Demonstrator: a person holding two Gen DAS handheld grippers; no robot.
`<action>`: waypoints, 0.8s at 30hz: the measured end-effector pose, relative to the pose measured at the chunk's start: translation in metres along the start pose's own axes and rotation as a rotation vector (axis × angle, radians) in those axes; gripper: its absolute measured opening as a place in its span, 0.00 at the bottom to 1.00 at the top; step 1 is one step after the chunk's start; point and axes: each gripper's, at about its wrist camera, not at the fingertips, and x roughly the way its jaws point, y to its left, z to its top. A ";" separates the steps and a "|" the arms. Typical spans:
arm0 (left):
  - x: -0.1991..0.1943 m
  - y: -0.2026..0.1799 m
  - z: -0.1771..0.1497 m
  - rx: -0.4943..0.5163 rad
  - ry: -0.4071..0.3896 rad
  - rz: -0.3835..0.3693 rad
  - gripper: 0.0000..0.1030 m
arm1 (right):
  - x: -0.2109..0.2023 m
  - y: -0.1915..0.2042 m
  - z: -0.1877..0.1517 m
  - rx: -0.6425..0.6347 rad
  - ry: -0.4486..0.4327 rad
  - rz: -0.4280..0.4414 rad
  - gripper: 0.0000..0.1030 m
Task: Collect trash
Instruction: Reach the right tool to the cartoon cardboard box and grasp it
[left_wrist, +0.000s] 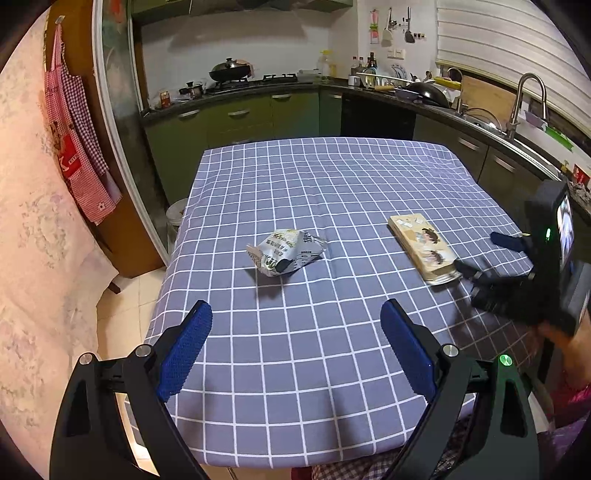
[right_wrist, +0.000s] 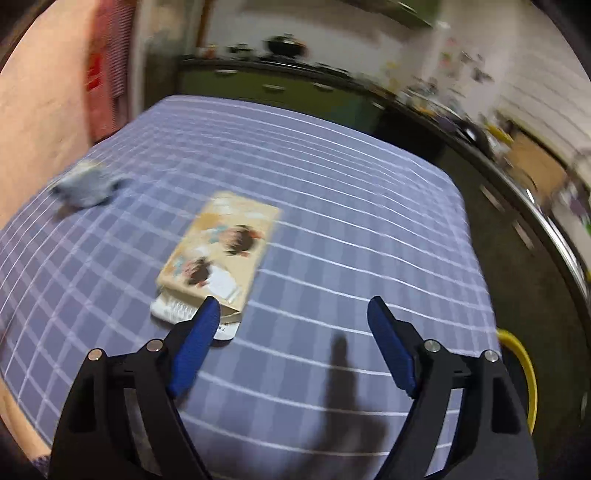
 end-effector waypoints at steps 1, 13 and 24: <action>0.000 -0.001 0.000 0.001 0.000 -0.001 0.89 | -0.002 -0.005 0.002 0.023 -0.007 0.024 0.75; 0.002 -0.017 0.004 0.045 0.003 -0.026 0.89 | 0.024 0.036 0.023 0.025 0.052 0.185 0.79; 0.009 -0.018 0.004 0.048 0.016 -0.045 0.89 | 0.029 0.030 0.014 0.035 0.091 0.183 0.54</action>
